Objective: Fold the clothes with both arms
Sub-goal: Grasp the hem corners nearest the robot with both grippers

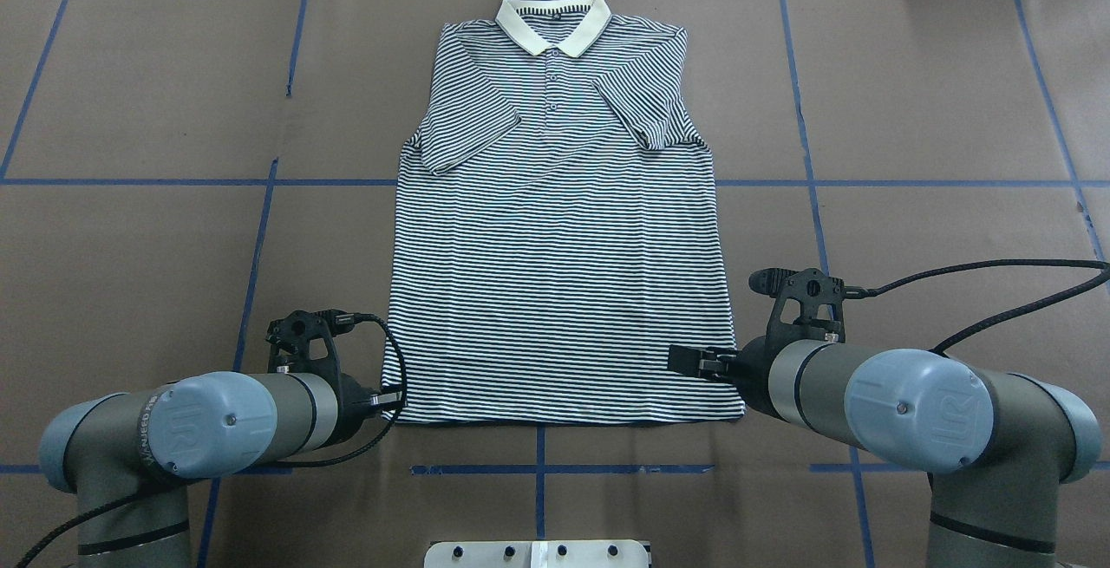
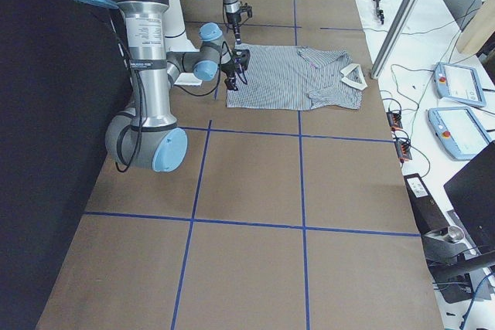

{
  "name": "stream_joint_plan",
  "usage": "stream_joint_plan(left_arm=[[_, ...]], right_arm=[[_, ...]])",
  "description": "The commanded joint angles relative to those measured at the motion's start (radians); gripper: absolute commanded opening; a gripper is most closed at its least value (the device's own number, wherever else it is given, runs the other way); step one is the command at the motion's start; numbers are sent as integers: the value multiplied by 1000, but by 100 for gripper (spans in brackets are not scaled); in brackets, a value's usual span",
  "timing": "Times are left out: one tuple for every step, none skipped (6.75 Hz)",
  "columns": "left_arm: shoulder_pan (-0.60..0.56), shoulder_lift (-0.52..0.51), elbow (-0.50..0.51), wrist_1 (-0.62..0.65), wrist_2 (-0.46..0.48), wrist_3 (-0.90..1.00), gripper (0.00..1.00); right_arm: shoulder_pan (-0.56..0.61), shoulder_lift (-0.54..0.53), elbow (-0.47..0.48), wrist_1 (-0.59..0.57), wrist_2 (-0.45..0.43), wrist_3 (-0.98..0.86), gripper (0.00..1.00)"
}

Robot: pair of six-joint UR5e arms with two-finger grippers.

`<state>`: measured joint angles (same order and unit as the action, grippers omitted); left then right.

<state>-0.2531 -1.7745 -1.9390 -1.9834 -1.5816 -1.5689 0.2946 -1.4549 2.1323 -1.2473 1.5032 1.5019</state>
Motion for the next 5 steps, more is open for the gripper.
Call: stream_joint_plan(left_arm=[[0, 0, 0, 0, 2, 1, 0], [0, 0, 0, 0, 2, 1, 0], [0, 0, 0, 0, 2, 1, 0], [0, -2, -1, 0, 2, 1, 0], [2, -2, -1, 0, 12, 1, 0]], right_arm=[[17, 2, -6, 2, -8, -111, 100], [14, 7, -8, -1, -6, -206, 100], [14, 17, -14, -3, -9, -212, 100], [15, 42, -15, 2, -18, -209, 100], [41, 65, -14, -9, -15, -178, 100]])
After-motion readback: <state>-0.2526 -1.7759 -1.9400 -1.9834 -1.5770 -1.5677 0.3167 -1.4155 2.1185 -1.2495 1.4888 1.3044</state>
